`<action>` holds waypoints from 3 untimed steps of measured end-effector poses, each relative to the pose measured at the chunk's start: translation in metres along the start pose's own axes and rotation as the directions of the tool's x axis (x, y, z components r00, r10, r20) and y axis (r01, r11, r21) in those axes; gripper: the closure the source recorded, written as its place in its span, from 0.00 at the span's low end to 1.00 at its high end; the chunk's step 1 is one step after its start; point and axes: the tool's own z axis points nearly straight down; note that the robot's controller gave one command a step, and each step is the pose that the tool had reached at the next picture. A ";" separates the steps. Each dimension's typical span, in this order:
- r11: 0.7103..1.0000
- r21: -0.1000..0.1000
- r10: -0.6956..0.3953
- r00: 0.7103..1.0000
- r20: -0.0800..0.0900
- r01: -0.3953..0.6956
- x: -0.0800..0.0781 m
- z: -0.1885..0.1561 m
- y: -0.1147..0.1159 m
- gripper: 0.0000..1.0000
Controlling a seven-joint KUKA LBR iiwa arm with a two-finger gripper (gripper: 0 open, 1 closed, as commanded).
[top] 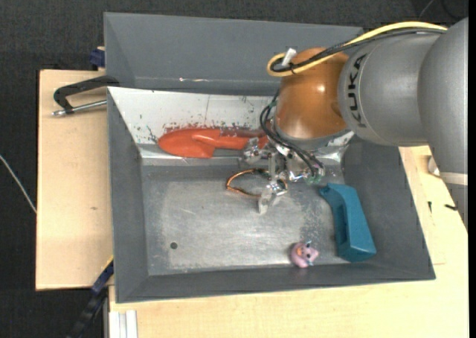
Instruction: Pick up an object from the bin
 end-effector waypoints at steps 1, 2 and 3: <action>0.927 0.000 0.375 0.927 0.009 -0.375 -0.004 -0.005 0.005 1.00; 0.927 0.000 0.375 0.927 0.009 -0.375 -0.004 -0.004 0.005 1.00; 0.927 -0.001 0.374 0.927 0.009 -0.374 -0.007 -0.046 0.005 1.00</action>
Offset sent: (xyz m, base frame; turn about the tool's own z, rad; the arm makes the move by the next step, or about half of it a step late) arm 0.0000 0.0000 0.0000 0.0000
